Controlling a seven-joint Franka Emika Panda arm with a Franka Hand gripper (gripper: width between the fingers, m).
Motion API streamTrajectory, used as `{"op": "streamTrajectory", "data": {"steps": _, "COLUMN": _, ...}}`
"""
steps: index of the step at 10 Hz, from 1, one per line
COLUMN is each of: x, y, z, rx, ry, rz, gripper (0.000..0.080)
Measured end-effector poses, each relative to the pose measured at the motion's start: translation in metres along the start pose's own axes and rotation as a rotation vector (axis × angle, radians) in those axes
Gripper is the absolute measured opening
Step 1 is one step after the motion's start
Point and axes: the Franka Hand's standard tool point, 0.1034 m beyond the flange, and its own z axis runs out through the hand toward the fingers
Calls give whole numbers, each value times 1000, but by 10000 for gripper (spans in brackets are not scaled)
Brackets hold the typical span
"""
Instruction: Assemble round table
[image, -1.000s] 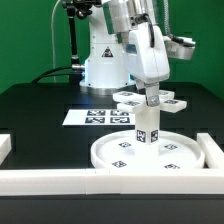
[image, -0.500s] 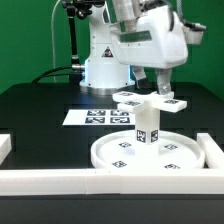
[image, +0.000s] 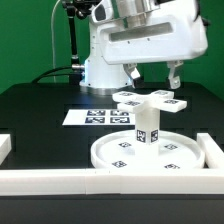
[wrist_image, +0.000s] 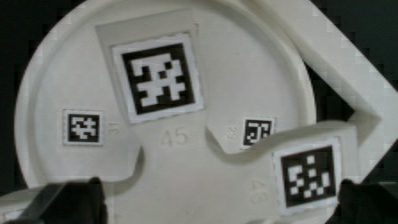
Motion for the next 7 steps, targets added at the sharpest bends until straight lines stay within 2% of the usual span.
{"op": "streamTrajectory", "data": {"steps": 3, "x": -4, "y": -8, "z": 0, "rx": -33, "ry": -14, "rz": -404, "gripper": 649}}
{"op": "streamTrajectory", "data": {"steps": 7, "x": -2, "y": -5, "z": 0, "rx": -33, "ry": -14, "rz": -642, "gripper": 649}}
